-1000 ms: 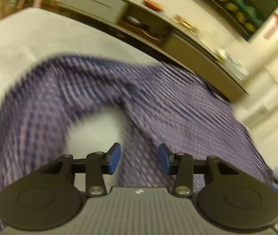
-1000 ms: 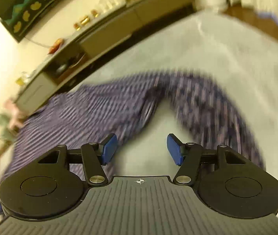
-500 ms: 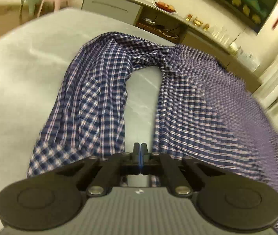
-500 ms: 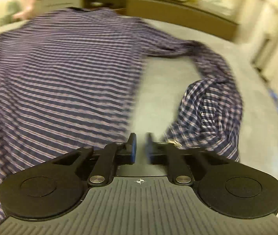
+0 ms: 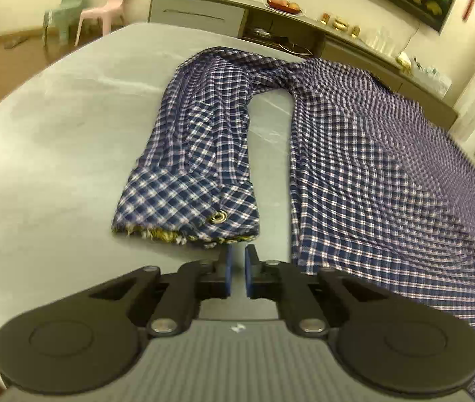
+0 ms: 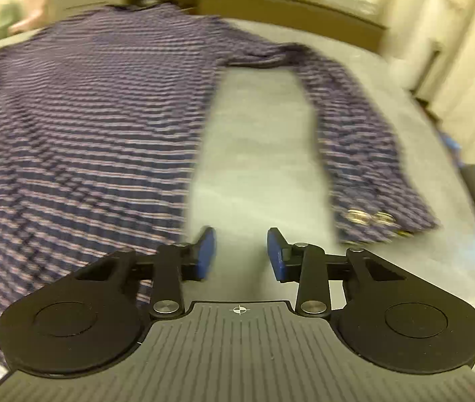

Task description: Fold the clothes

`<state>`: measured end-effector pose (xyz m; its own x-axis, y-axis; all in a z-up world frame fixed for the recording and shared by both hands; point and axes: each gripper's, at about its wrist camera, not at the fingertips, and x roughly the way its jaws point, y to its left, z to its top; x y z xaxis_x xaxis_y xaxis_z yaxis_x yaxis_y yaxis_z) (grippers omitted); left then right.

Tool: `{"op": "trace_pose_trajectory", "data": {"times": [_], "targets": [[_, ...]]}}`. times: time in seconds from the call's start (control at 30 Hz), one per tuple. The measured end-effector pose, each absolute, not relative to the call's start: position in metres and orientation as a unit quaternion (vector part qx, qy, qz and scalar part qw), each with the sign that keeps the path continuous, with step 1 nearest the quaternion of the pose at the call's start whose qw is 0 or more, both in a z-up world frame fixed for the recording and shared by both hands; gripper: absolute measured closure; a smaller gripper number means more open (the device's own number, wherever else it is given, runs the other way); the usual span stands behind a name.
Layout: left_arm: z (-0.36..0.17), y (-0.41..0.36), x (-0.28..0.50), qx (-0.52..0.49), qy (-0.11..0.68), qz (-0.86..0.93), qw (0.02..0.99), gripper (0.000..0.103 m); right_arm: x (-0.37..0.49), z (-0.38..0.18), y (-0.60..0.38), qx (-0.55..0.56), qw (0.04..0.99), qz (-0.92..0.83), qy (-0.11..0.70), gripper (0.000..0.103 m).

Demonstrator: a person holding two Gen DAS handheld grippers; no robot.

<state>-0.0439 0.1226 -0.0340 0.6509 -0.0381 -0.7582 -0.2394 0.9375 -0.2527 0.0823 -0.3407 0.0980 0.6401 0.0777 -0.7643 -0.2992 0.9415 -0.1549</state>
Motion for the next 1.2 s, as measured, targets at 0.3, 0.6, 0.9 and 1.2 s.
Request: {"op": "trace_pose_trajectory", "data": {"times": [0.3, 0.6, 0.9, 1.2], "targets": [[-0.042, 0.078, -0.084, -0.093, 0.429, 0.053, 0.897, 0.091, 0.006, 0.089, -0.321, -0.154, 0.861, 0.264, 0.407, 0.068], [-0.023, 0.095, -0.128, -0.153, 0.409, 0.083, 0.896, 0.042, -0.023, 0.11, -0.352, -0.144, 0.897, 0.227, 0.352, 0.058], [-0.036, 0.062, -0.143, -0.091, 0.427, 0.041, 0.899, 0.041, -0.066, 0.102, -0.289, -0.259, 0.848, 0.361, 0.288, 0.048], [-0.048, 0.013, -0.136, 0.106, 0.395, 0.076, 0.909, 0.029, -0.049, 0.093, -0.241, -0.268, 0.838, 0.379, 0.285, 0.047]]}}
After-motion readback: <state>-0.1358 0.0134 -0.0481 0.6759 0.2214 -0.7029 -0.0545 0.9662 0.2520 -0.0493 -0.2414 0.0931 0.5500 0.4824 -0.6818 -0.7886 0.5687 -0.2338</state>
